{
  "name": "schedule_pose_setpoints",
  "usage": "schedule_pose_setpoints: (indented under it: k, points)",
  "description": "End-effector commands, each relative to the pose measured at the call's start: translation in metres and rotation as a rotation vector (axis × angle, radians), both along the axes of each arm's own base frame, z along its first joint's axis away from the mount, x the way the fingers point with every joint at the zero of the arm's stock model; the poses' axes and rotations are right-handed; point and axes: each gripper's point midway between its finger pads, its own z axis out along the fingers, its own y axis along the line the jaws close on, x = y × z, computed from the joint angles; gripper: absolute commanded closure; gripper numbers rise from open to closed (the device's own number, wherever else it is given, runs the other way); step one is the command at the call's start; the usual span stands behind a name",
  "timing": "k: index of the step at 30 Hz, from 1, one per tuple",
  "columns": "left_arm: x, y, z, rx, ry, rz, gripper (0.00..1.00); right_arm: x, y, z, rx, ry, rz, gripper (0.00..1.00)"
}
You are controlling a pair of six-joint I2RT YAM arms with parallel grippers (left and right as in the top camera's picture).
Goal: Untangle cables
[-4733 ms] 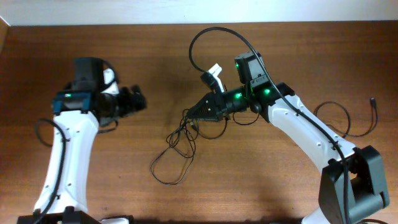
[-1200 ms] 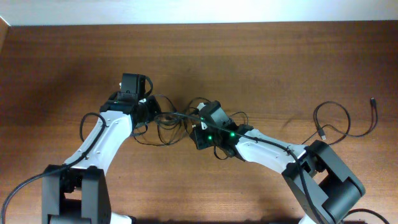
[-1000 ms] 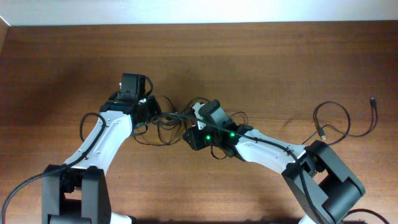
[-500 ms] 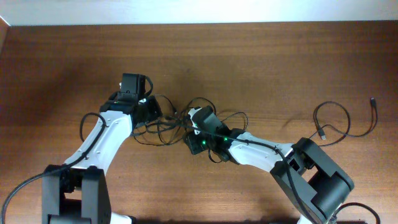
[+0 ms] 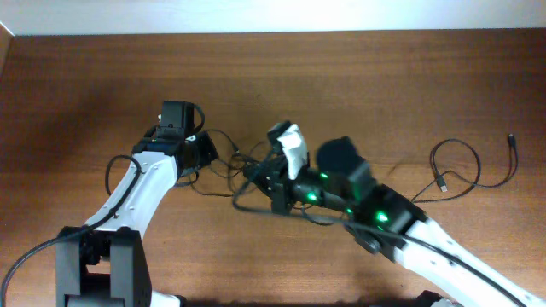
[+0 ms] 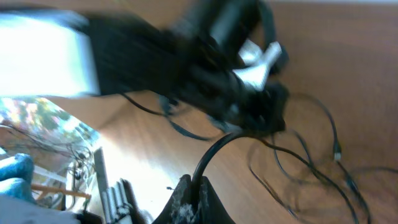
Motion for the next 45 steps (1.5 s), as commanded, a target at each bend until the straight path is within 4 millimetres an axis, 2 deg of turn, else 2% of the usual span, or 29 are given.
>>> schedule_pose_setpoints:
  k: [1,4,7,9,10,12,13,17,19,20,21,23,24,25,26,28,29,32,35,37,38,40,42,45]
  points:
    - [-0.002,0.001,-0.003,-0.001,0.013,0.015,1.0,-0.02,-0.015,0.05,0.095,-0.099,0.017,0.96]
    - [-0.002,0.001,-0.003,-0.001,0.012,0.015,1.0,-0.042,-0.036,0.111,0.221,-0.269,0.021,0.96]
    - [-0.002,0.001,-0.003,-0.001,0.012,0.015,1.0,-0.055,-0.057,0.156,0.277,-0.516,-0.013,0.96]
    - [-0.002,0.001,-0.003,-0.001,0.012,0.015,1.0,-0.05,-0.068,0.166,0.266,-0.596,-0.082,0.96]
    - [-0.002,0.001,-0.003,-0.001,0.013,0.015,1.0,-0.041,-0.073,0.161,0.227,-0.604,-0.136,0.96]
    - [-0.002,0.001,-0.003,-0.001,0.012,0.015,0.99,-0.028,-0.07,0.136,0.144,-0.536,-0.168,0.96]
    - [-0.002,0.001,-0.003,-0.001,0.012,0.015,0.99,-0.023,-0.066,0.119,0.099,-0.493,-0.16,0.96]
    - [-0.002,0.001,-0.003,-0.001,0.012,0.015,0.99,0.005,-0.038,0.032,-0.114,-0.298,-0.116,0.96]
    - [-0.002,0.001,-0.003,-0.001,0.012,0.015,0.99,0.018,-0.025,0.004,-0.163,-0.254,-0.108,0.96]
    - [-0.002,0.001,-0.003,-0.001,0.012,0.015,0.99,0.025,-0.019,-0.001,-0.16,-0.256,-0.108,0.96]
    - [-0.002,0.001,-0.003,-0.001,0.012,0.015,0.99,0.031,-0.013,0.008,-0.122,-0.291,-0.115,0.96]
    - [-0.002,0.001,-0.003,-0.001,0.012,0.015,0.99,0.034,-0.011,0.061,0.022,-0.444,-0.144,0.96]
    - [-0.002,0.001,-0.003,-0.001,0.012,0.015,0.99,0.032,-0.018,0.097,0.104,-0.543,-0.186,0.96]
    - [-0.002,0.001,-0.003,-0.001,0.012,0.015,0.99,0.028,-0.032,0.134,0.191,-0.633,-0.247,0.96]
    - [-0.002,0.001,-0.003,-0.001,0.012,0.015,0.99,0.026,-0.045,0.158,0.247,-0.682,-0.307,0.96]
    - [-0.002,0.001,-0.003,-0.002,0.012,0.015,0.99,0.011,-0.086,0.21,0.369,-0.77,-0.45,0.96]
    - [-0.002,0.001,-0.003,-0.001,0.012,0.015,0.99,0.002,-0.097,0.222,0.389,-0.802,-0.466,0.96]
    - [-0.002,0.001,-0.003,-0.001,0.012,0.015,0.99,-0.018,-0.117,0.233,0.38,-0.841,-0.473,0.96]
    - [-0.002,0.001,-0.003,-0.001,0.012,0.015,0.99,-0.022,-0.122,0.222,0.325,-0.803,-0.464,0.96]
    - [-0.002,0.001,-0.003,-0.001,0.013,0.015,0.99,-0.013,-0.121,0.199,0.238,-0.739,-0.478,0.96]
    - [-0.002,0.001,-0.003,-0.001,0.012,0.015,1.0,-0.007,-0.118,0.176,0.157,-0.687,-0.469,0.96]
    - [-0.002,0.002,-0.003,0.0,0.012,0.015,1.0,-0.004,-0.115,0.153,0.086,-0.623,-0.451,0.96]
    - [-0.002,0.002,-0.003,0.0,0.012,0.015,1.0,-0.002,-0.114,0.116,-0.026,-0.519,-0.427,0.96]
    - [-0.002,0.002,-0.003,0.003,0.011,0.016,1.0,-0.001,-0.123,0.069,-0.177,-0.385,-0.437,0.96]
